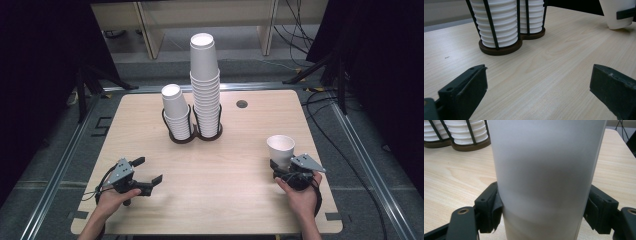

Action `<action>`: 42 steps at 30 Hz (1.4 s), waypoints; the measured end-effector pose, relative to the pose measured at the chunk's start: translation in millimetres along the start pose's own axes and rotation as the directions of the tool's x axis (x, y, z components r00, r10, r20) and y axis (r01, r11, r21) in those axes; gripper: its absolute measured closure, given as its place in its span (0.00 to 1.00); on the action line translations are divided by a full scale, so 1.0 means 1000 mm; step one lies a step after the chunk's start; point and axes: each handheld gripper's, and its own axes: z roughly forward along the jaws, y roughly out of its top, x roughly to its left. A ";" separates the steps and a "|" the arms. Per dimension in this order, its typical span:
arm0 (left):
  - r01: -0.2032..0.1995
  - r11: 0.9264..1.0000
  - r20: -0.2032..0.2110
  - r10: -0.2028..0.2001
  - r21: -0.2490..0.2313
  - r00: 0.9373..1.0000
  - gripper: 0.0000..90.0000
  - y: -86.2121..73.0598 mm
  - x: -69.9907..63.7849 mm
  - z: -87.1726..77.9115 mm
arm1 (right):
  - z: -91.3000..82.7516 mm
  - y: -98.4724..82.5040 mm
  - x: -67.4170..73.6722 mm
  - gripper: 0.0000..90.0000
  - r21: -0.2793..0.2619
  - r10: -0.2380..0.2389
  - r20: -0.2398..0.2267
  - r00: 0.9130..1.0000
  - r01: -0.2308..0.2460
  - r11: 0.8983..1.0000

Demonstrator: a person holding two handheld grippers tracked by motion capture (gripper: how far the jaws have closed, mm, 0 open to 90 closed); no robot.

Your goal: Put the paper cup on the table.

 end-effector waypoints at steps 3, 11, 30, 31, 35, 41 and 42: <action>-0.002 1.000 0.002 0.002 0.001 1.000 0.01 0.000 0.000 0.000 | -0.001 0.001 -0.003 0.27 0.008 -0.036 0.006 0.999 0.036 0.999; -0.006 1.000 0.015 0.006 -0.010 1.000 0.01 -0.001 0.000 0.001 | -0.004 0.000 -0.001 0.25 0.028 -0.016 0.001 1.000 0.016 0.999; -0.017 1.000 0.014 0.017 0.002 1.000 0.01 0.000 -0.002 -0.001 | -0.011 -0.005 0.002 0.17 0.049 0.003 0.000 1.000 -0.003 0.999; -0.017 1.000 0.013 0.017 0.001 1.000 0.01 0.000 -0.002 -0.001 | -0.012 -0.005 0.002 0.17 0.050 0.008 -0.001 1.000 -0.008 0.999; -0.013 1.000 0.021 0.014 -0.018 1.000 0.01 -0.001 -0.002 0.000 | -0.014 -0.005 0.000 0.17 0.061 -0.014 -0.003 1.000 0.014 0.998; -0.011 1.000 0.020 0.012 -0.022 1.000 0.01 -0.001 -0.002 0.000 | -0.019 -0.009 0.004 0.17 0.074 0.037 -0.004 0.999 -0.036 0.997; -0.016 1.000 0.021 0.016 -0.019 1.000 0.01 -0.001 -0.001 0.000 | -0.020 -0.010 0.005 0.17 0.089 0.060 -0.005 0.998 -0.059 0.994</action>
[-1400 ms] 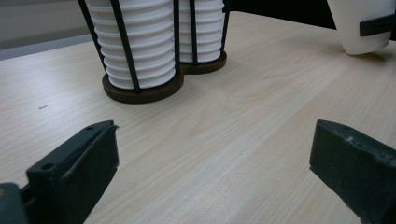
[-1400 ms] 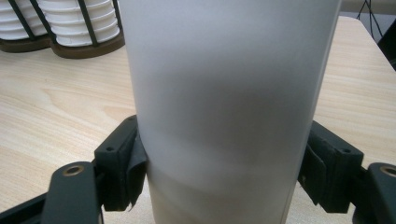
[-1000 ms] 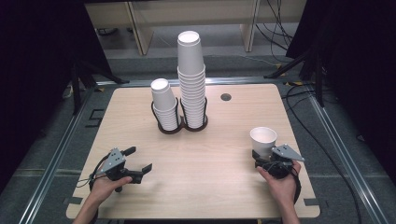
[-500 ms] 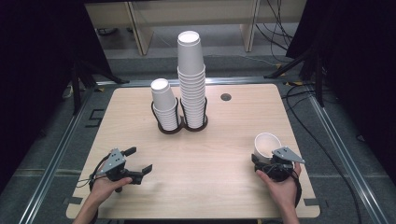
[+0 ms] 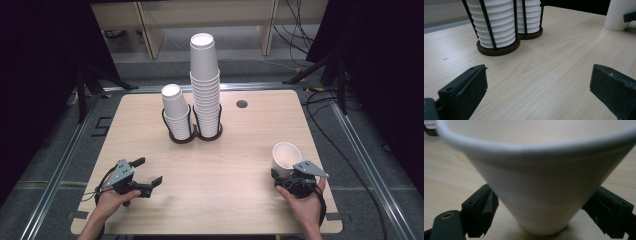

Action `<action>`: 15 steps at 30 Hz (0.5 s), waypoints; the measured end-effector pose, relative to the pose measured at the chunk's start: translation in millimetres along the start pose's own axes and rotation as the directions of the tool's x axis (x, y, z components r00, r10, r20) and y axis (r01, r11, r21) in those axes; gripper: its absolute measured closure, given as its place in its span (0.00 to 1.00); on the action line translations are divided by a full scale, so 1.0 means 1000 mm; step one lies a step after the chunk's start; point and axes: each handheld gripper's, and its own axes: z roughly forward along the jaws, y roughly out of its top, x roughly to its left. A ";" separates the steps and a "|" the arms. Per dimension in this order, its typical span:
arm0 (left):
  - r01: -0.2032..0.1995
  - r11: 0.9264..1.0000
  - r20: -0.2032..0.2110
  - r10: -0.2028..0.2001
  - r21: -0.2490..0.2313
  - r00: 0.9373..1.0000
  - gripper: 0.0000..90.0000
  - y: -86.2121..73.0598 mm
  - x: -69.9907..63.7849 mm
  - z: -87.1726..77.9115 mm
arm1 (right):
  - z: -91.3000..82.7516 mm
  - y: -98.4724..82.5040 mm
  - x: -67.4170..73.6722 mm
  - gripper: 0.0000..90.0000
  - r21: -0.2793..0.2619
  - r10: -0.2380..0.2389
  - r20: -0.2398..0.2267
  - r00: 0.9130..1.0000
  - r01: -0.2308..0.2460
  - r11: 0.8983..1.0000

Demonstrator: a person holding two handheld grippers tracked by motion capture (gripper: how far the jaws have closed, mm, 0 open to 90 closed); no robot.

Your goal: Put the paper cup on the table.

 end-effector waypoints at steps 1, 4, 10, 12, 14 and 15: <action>0.001 1.000 0.000 -0.001 0.001 1.000 0.01 0.000 0.000 0.000 | -0.002 -0.001 -0.002 0.17 0.013 -0.040 0.008 0.999 0.040 0.999; -0.002 1.000 0.001 0.002 0.007 1.000 0.01 0.000 -0.001 0.001 | -0.004 -0.003 -0.005 0.17 0.003 -0.063 0.007 0.998 0.063 0.998; 0.000 1.000 -0.006 0.000 0.009 1.000 0.01 -0.001 -0.001 0.001 | -0.014 -0.007 -0.005 0.17 0.010 -0.062 0.017 0.998 0.062 0.998; -0.004 1.000 -0.009 0.004 0.011 1.000 0.01 -0.002 0.000 0.002 | -0.019 -0.009 -0.005 0.17 0.003 -0.073 0.010 0.997 0.073 0.997; -0.001 1.000 -0.014 0.001 0.023 1.000 0.01 -0.003 0.000 0.001 | -0.023 -0.012 -0.004 0.17 0.010 -0.054 0.001 0.999 0.054 0.998; 0.000 1.000 -0.011 0.000 0.016 1.000 0.01 -0.003 0.000 0.001 | -0.024 -0.012 -0.007 0.17 -0.009 -0.095 0.002 0.995 0.095 0.995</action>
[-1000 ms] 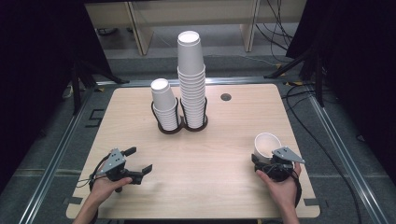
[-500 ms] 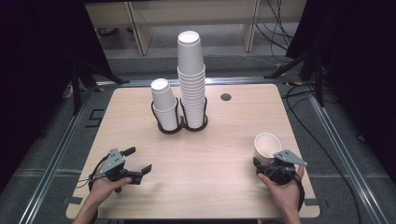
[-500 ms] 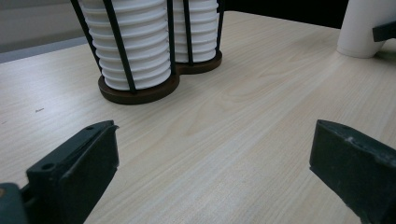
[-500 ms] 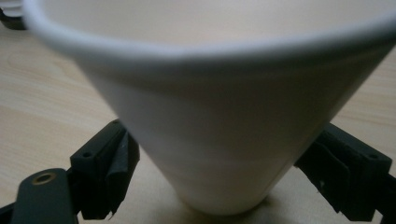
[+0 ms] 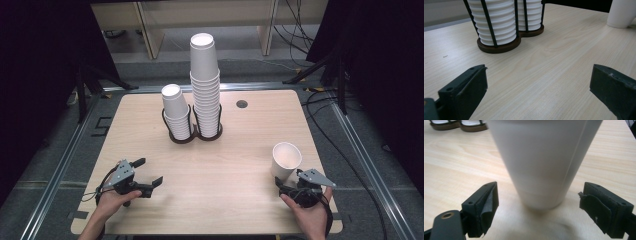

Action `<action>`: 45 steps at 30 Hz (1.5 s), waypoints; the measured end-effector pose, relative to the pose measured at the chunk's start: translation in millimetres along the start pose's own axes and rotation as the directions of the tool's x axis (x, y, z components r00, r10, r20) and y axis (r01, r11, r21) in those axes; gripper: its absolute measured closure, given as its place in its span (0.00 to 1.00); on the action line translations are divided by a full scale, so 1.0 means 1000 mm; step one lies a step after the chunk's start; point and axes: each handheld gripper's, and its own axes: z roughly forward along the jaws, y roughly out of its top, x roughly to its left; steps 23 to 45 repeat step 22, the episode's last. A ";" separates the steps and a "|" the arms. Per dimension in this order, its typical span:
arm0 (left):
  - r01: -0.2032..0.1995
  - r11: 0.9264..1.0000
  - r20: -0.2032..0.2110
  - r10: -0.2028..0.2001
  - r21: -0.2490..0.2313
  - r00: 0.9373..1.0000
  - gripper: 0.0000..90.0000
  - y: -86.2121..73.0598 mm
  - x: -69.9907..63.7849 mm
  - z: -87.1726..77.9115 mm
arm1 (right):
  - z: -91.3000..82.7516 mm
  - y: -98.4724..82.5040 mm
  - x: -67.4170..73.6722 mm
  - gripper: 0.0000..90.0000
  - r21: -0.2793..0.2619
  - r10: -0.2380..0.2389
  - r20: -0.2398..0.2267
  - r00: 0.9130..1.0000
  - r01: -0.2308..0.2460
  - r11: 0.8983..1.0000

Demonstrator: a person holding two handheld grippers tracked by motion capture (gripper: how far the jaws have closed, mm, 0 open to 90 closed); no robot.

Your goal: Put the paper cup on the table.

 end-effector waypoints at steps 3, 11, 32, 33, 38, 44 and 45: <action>0.006 1.000 0.003 -0.006 -0.005 1.000 0.01 0.000 -0.001 0.000 | -0.007 -0.005 0.004 0.17 0.003 0.047 0.003 0.999 -0.047 0.999; 0.022 1.000 -0.004 -0.022 -0.006 1.000 0.01 -0.001 0.000 0.000 | -0.023 -0.014 0.006 0.17 -0.001 0.007 -0.009 1.000 -0.007 1.000; 0.007 1.000 -0.002 -0.007 0.017 1.000 0.01 0.001 -0.005 0.004 | -0.030 -0.014 0.003 0.17 -0.055 0.028 -0.005 1.000 -0.028 0.998; 0.007 1.000 -0.002 -0.007 0.017 1.000 0.01 0.001 -0.005 0.004 | -0.030 -0.014 0.003 0.17 -0.055 0.028 -0.005 1.000 -0.028 0.998; 0.007 1.000 -0.002 -0.007 0.017 1.000 0.01 0.001 -0.005 0.004 | -0.030 -0.014 0.003 0.17 -0.055 0.028 -0.005 1.000 -0.028 0.998; 0.007 1.000 -0.002 -0.007 0.017 1.000 0.01 0.001 -0.005 0.004 | -0.030 -0.014 0.003 0.17 -0.055 0.028 -0.005 1.000 -0.028 0.998; 0.007 1.000 -0.002 -0.007 0.017 1.000 0.01 0.001 -0.005 0.004 | -0.030 -0.014 0.003 0.17 -0.055 0.028 -0.005 1.000 -0.028 0.998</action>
